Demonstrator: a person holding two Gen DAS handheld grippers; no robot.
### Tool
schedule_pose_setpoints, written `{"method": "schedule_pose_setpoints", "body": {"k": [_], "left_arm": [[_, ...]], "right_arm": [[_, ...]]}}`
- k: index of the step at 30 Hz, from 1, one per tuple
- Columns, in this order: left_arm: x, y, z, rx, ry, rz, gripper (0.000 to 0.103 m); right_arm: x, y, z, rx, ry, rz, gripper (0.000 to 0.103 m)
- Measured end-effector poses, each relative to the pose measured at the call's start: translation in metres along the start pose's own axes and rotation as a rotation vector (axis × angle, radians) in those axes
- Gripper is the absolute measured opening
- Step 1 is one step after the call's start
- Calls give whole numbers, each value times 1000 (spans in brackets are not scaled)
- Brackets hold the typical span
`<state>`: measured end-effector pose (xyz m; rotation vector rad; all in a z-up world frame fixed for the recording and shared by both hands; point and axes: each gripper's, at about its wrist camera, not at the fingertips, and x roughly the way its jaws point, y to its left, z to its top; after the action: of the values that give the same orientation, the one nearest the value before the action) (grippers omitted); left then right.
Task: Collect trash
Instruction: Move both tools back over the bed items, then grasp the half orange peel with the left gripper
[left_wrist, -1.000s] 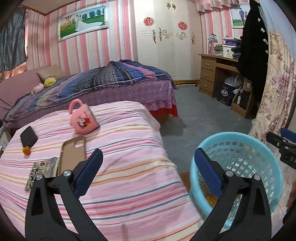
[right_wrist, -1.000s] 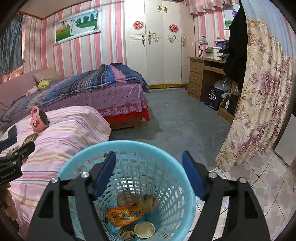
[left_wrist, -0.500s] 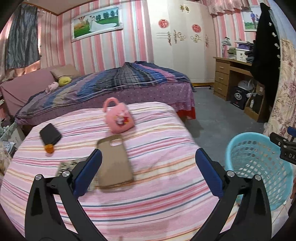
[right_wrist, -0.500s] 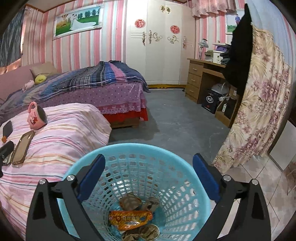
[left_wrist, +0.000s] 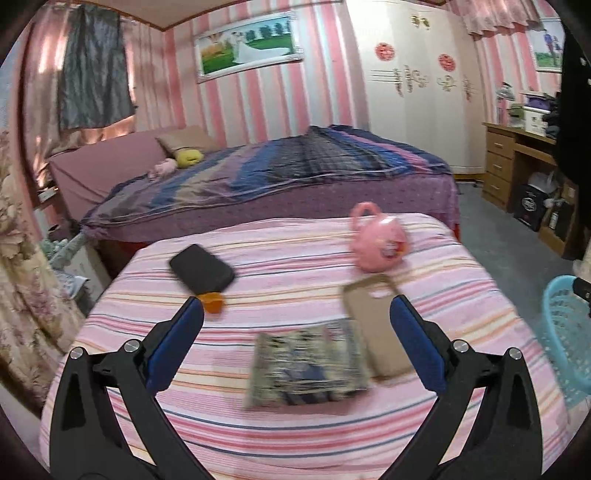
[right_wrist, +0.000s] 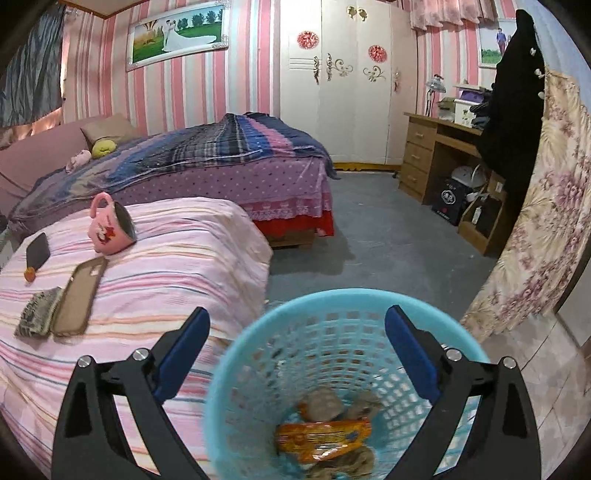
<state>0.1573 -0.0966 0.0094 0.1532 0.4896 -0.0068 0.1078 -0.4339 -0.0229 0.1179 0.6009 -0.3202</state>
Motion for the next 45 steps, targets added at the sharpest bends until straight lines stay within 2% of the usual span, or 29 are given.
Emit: {"method": "schedule_pose_setpoints", "body": {"k": [9, 15, 22, 29, 33, 37, 45], "left_arm": [[26, 74, -21, -95, 59, 64, 98], [40, 98, -29, -90, 95, 80, 97], [58, 126, -31, -137, 137, 63, 97], [94, 135, -28, -191, 191, 54, 97], [120, 126, -22, -148, 210, 72, 97], [149, 121, -13, -150, 241, 61, 97], [205, 119, -14, -157, 357, 26, 81]], "right_arm": [[8, 63, -4, -71, 18, 64, 94], [9, 106, -5, -159, 26, 104, 94], [21, 158, 2, -227, 31, 166, 94], [48, 201, 19, -265, 46, 216, 94], [69, 211, 25, -269, 70, 241, 94], [82, 216, 32, -277, 75, 242, 94], [107, 207, 31, -230, 128, 247, 94]]}}
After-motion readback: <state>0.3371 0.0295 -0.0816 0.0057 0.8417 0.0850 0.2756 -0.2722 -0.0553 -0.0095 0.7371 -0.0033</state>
